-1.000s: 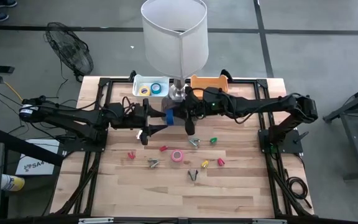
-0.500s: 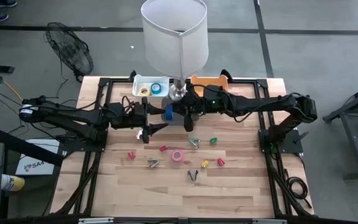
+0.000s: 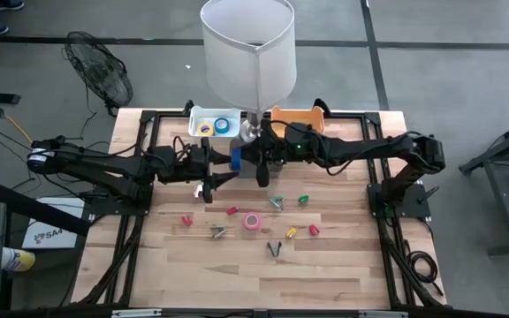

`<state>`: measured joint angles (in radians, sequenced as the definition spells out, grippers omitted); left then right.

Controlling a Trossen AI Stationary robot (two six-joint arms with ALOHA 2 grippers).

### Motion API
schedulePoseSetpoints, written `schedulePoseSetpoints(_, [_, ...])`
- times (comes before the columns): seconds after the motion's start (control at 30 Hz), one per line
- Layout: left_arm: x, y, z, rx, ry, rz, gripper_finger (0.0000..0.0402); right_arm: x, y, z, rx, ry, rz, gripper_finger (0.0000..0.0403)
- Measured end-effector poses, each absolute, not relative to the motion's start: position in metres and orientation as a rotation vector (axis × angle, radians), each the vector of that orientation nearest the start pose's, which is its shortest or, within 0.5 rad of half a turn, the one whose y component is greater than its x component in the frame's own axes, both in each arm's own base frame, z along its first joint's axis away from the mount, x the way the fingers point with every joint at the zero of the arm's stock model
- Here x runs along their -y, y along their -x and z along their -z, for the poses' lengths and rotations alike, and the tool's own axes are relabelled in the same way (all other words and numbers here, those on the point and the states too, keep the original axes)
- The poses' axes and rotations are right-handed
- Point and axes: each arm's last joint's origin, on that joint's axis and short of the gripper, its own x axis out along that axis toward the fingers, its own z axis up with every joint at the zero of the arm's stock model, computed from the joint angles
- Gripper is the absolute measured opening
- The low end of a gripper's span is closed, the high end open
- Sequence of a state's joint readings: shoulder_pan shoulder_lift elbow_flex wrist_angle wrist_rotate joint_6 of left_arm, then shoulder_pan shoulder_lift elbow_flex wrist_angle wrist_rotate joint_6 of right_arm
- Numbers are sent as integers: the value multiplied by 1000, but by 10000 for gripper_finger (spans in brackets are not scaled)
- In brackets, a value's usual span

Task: Pick and place Stapler, Stapler remover, tape
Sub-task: Put the blue tape into the white bin

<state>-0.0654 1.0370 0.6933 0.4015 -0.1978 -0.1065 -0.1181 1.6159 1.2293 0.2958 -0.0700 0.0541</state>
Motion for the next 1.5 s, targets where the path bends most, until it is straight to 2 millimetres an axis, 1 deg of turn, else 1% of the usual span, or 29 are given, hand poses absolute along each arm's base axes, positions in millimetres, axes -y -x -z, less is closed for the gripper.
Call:
schedulePoseSetpoints(0.17, [9,-232,-311,70,114,-134,154,43,-377,-319,-97,-69,51,29])
schedulePoseSetpoints(0.47, [9,-232,-310,60,109,-147,36,43,-379,-316,-100,-49,37,29])
schedulePoseSetpoints(0.57, [9,-232,-310,58,100,-149,35,43,-379,-316,-99,-48,37,30])
schedulePoseSetpoints(0.6, [9,-232,-310,57,98,-149,35,43,-379,-316,-101,-49,37,35])
schedulePoseSetpoints(0.7, [8,-232,-308,44,83,-182,35,42,-376,-318,-121,-75,44,82])
schedulePoseSetpoints(0.77, [7,-232,-307,39,81,-207,35,43,-370,-323,-124,-84,48,115])
schedulePoseSetpoints(0.9, [6,-232,-304,2,75,-271,35,46,-354,-336,-162,-84,60,162])
schedulePoseSetpoints(0.97, [4,-231,-301,-18,78,-318,35,49,-344,-341,-194,-78,70,173])
schedulePoseSetpoints(1.07, [0,-230,-295,-69,99,-423,35,53,-327,-348,-249,-76,107,178])
schedulePoseSetpoints(1.2, [-16,-227,-283,-169,165,-535,35,58,-306,-356,-313,-74,195,180])
schedulePoseSetpoints(1.37, [-48,-219,-269,-285,249,-658,35,65,-285,-364,-361,-61,331,180])
schedulePoseSetpoints(1.5, [-78,-210,-266,-321,285,-683,35,70,-272,-368,-381,-51,422,181])
